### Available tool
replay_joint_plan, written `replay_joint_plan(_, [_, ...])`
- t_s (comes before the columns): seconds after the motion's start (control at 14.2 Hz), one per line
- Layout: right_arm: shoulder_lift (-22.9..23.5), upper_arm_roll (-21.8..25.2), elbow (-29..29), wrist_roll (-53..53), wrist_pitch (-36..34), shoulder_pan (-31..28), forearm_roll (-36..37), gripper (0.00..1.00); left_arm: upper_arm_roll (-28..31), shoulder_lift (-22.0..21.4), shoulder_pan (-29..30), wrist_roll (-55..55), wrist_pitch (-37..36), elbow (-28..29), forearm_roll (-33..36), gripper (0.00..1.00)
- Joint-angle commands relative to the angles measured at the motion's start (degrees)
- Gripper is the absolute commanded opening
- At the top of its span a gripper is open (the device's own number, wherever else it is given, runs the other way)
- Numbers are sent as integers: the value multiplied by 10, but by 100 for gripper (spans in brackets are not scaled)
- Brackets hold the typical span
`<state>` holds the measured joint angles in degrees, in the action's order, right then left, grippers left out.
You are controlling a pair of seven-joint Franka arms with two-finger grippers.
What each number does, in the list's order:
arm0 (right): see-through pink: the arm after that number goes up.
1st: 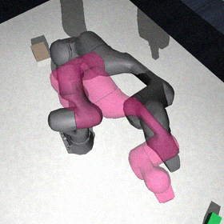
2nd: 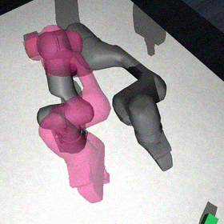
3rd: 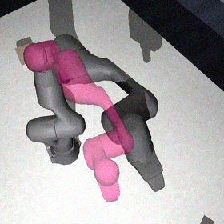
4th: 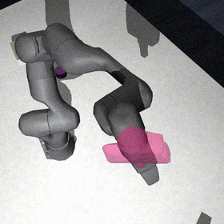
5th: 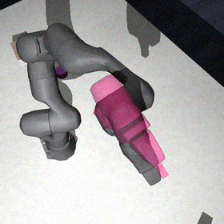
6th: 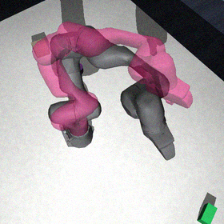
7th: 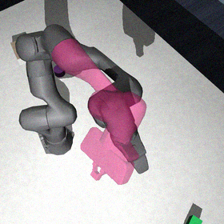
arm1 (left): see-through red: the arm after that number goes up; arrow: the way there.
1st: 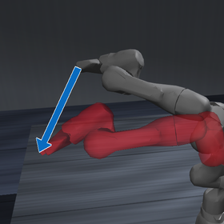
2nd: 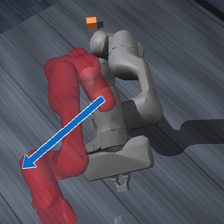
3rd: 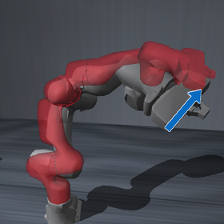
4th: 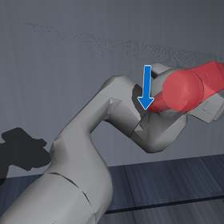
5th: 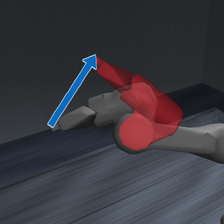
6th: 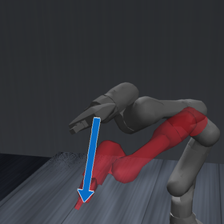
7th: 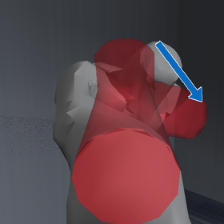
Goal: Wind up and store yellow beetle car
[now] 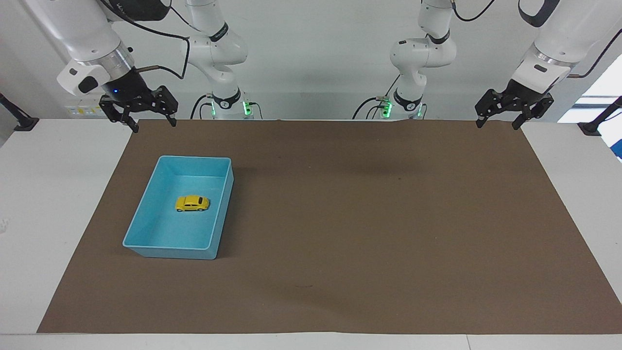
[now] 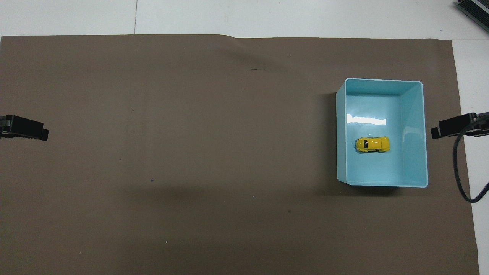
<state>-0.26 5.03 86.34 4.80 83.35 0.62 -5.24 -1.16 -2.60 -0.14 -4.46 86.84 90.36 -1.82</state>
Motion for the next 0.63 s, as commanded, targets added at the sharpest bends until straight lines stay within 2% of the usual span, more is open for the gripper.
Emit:
replay_joint_plan(0.0, [-3,4,-20,-38,-29,3,10,100,-3,-2,7,-4,-2,-4,5,100])
replay_joint_plan(0.21, [-3,0,-24,-54,-29,4,46,100,-4,-2,6,-4,-2,-4,5,100])
replay_joint_plan(0.56, [-8,-1,-21,-52,-24,3,48,100,-4,-2,7,-4,-2,-4,5,100])
